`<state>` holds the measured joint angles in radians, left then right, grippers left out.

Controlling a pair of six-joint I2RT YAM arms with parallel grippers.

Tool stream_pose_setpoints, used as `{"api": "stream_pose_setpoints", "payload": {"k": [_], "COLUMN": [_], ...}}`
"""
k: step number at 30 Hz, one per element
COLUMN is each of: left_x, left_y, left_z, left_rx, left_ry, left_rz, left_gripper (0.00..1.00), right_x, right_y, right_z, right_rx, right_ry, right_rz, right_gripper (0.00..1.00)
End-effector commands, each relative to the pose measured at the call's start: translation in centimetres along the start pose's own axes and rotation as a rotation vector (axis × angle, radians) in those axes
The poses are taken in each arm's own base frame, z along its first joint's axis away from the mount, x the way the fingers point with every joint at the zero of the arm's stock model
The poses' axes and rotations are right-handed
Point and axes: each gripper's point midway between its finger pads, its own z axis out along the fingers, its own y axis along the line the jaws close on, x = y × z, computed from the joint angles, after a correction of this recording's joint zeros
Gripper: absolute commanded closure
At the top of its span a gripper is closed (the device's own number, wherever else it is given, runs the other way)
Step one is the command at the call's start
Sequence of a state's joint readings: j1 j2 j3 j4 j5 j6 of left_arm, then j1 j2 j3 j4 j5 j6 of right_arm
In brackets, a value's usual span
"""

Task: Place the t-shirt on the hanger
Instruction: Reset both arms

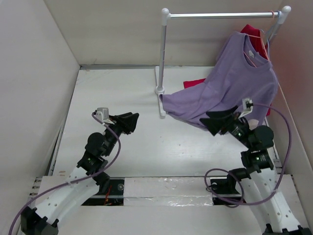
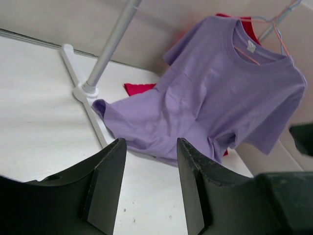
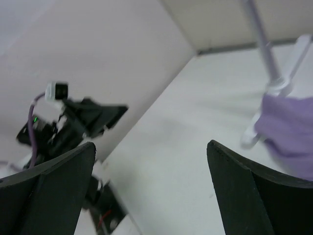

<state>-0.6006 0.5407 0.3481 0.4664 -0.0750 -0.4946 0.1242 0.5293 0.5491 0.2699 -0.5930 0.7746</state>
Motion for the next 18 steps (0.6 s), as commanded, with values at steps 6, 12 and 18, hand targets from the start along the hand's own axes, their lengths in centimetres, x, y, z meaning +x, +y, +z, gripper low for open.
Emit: {"api": "stream_pose_setpoints", "payload": {"k": [6,12,18], "left_x": [-1.8,-1.9,-1.9], "left_y": [0.6,1.7,1.6], "left_z": [-3.9,-7.5,-7.9], "left_rx": [-0.004,-0.062,-0.090], "left_ry": [-0.121,-0.112,-0.076], "left_rz": [-0.099,-0.165,-0.187], "left_gripper": [0.60,0.57,0.54], "right_x": [3.7,5.0,6.8], "right_y": [6.8,5.6,4.9], "right_z": [-6.3,-7.6,-7.2], "right_rx": [-0.180,-0.148,-0.172], "right_ry": [0.049,0.022,0.076], "right_rz": [-0.075,-0.068,-0.052], "right_gripper": [0.00,0.00,0.00]}}
